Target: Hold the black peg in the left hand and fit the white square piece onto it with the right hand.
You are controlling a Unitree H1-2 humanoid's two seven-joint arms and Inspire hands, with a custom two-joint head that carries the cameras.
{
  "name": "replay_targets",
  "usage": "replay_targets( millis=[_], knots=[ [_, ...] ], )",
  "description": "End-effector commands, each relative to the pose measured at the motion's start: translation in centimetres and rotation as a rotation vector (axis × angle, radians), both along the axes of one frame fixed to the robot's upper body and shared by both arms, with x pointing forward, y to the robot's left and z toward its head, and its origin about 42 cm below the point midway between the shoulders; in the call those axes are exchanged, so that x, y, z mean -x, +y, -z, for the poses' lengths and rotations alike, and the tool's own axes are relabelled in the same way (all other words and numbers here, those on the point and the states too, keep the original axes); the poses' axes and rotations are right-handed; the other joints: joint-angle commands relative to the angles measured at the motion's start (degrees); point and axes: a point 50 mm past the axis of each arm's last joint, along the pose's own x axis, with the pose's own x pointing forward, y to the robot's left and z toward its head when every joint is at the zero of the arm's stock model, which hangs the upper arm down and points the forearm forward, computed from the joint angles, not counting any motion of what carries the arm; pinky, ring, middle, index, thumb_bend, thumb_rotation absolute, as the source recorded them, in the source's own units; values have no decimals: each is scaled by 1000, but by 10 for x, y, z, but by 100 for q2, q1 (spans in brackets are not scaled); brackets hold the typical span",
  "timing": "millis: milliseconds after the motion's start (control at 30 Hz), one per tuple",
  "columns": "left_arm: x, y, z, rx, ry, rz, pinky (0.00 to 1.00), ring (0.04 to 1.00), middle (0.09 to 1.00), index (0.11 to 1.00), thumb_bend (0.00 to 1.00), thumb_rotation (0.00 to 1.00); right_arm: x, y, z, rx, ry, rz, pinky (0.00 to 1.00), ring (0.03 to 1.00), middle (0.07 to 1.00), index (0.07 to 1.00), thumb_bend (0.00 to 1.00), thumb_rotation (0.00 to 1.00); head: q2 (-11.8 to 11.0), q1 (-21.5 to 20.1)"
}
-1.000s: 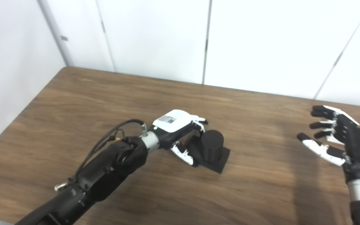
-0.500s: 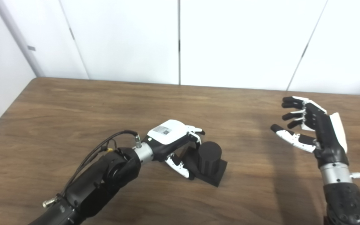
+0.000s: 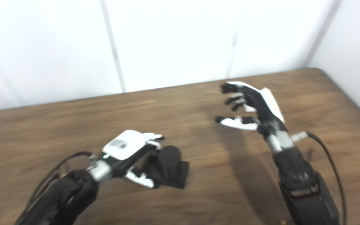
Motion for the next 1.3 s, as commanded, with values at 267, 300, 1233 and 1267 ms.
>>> replay_targets(
  millis=[267,300,1233,1267],
  knots=[
    [31,25,60,-184,136,45,790,899,894,491,524,64,-25,-37,-61,343,26,-35,577,729,819,805,740,91,-412,-478],
    [31,26,60,-183,133,46,787,897,892,491,524,63,-28,-39,-62,382,41,-29,581,740,824,808,746,87,-428,-497],
    [38,41,69,-151,131,49,808,903,899,491,524,66,-116,-69,-97,980,347,160,951,1000,1000,957,866,184,-477,-590],
    [38,41,68,-151,130,49,808,903,898,491,524,66,-118,-70,-98,980,349,165,949,1000,1000,957,864,188,-477,-590]
  ],
)
